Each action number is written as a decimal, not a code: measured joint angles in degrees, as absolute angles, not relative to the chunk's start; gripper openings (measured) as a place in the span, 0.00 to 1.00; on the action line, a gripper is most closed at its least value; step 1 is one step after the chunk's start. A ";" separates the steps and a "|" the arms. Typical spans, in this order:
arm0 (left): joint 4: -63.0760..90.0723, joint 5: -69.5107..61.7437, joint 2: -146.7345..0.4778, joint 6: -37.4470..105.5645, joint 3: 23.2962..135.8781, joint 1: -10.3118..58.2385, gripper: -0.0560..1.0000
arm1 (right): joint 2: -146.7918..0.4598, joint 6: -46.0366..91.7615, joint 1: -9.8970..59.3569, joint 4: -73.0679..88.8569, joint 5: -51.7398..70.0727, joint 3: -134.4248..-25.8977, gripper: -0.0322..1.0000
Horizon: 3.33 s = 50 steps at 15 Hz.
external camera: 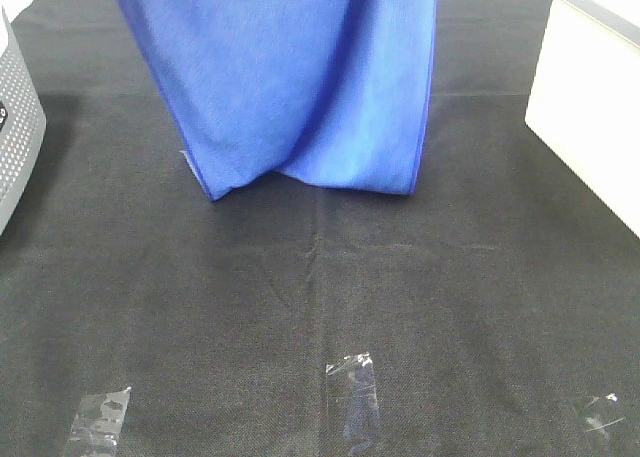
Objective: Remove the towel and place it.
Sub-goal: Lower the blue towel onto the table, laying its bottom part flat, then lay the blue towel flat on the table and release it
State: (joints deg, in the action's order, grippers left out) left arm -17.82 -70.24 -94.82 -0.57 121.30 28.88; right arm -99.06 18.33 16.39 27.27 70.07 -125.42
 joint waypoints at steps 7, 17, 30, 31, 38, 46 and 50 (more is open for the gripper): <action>-9.51 -70.13 -80.04 -0.63 97.23 29.05 0.05 | -83.94 17.48 16.44 28.82 69.90 -93.56 0.03; 5.84 -68.98 -60.68 -1.49 68.75 29.11 0.05 | -68.81 16.84 16.50 34.38 69.56 -59.64 0.03; 23.55 -68.53 -45.72 -3.78 41.25 29.11 0.05 | -55.75 15.99 16.50 36.38 69.61 -41.65 0.03; 24.06 -68.41 -47.04 -3.50 39.71 29.11 0.05 | -55.75 15.99 16.50 36.44 69.61 -39.59 0.03; 25.73 -68.01 -62.34 4.30 37.53 29.11 0.05 | -57.07 15.81 16.50 33.52 69.56 -34.03 0.03; 25.32 -65.78 -72.82 5.90 37.53 29.11 0.05 | -73.40 15.99 16.50 32.14 69.44 -34.03 0.03; 24.18 -67.72 -73.63 6.47 37.53 29.11 0.05 | -76.26 17.42 16.50 36.61 69.33 -29.74 0.03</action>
